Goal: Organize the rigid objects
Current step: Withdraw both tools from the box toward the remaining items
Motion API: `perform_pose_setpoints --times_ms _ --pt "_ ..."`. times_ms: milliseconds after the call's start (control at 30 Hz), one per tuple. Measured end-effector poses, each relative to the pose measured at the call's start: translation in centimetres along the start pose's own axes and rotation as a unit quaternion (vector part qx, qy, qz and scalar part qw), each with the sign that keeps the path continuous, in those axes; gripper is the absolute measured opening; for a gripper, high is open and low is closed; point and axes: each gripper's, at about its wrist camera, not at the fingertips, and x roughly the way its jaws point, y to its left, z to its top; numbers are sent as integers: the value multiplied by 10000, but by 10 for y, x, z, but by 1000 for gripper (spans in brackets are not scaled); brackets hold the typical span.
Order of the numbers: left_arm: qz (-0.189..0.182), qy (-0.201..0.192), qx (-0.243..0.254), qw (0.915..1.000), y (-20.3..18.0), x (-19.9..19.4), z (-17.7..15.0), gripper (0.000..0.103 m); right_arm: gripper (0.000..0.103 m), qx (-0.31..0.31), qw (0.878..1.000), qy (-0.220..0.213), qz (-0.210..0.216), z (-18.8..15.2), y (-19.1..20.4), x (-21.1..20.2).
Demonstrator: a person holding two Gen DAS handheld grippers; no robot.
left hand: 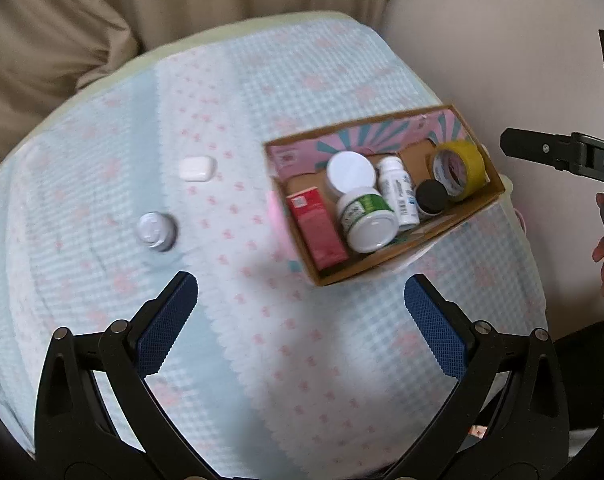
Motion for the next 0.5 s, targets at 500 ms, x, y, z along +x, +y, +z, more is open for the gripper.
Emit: perform_pose_setpoints --times_ms 500 --pt "326 -464 -327 9979 148 -63 -32 103 103 -373 9987 -247 -246 -13 161 -28"
